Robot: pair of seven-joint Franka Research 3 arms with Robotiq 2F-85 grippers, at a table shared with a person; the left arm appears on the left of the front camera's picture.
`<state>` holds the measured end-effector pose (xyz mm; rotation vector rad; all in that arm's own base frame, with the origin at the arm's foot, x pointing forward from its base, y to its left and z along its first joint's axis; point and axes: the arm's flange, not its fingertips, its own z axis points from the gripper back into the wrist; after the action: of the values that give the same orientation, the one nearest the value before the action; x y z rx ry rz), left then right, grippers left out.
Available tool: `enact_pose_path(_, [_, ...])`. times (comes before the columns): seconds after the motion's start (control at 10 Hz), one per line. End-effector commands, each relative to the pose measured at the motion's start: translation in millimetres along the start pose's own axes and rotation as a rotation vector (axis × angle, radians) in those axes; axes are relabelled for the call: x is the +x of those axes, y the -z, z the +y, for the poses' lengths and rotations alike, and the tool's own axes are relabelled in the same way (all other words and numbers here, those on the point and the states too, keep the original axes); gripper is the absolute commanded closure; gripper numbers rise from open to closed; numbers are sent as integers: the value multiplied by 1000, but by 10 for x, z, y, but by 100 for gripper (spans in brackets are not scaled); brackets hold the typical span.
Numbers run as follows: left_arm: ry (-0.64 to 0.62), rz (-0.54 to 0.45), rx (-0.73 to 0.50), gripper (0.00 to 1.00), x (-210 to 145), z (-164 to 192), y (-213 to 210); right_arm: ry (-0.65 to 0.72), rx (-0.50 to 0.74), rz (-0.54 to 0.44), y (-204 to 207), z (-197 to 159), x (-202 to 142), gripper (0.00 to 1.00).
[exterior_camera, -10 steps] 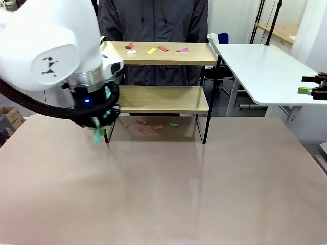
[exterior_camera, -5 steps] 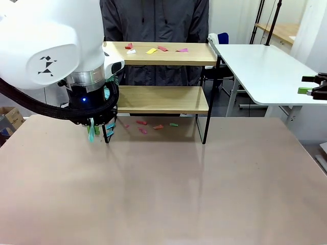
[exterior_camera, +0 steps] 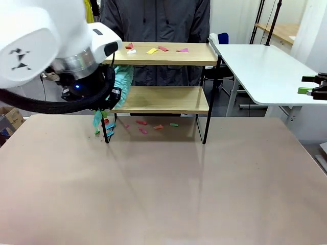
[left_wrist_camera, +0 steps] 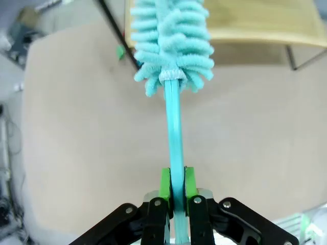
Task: Clean the shelf.
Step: Clean the specific section of the Shelf indicated by the human with the Duster.
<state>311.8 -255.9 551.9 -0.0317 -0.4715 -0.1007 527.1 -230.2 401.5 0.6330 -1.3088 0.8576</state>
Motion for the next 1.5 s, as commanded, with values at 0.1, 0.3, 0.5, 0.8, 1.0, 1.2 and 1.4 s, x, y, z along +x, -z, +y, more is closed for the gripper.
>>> enact_pose_path(0.1, [347,38,-220,87,-213,382,-64,-5,1,-3,17,6,33,0])
enact_pose_path(0.3, [529,114,-298,87,-295,581,-186,-5,1,-3,17,6,33,0])
enact_pose_path(0.5, [700,141,-389,87,-337,803,-273,-5,1,-3,17,6,33,0])
enact_pose_path(0.8, [879,294,-423,87,-453,1143,-513,-5,1,-3,17,6,33,0])
enact_pose_path(1.0, [944,462,-314,87,-585,1379,-695,-5,1,-3,17,6,33,0])
enact_pose_path(1.2, [933,588,-312,87,-725,1546,-597,-5,1,-3,17,6,33,0])
enact_pose_path(1.4, [976,619,-257,87,-887,1588,-643,-5,1,-3,17,6,33,0])
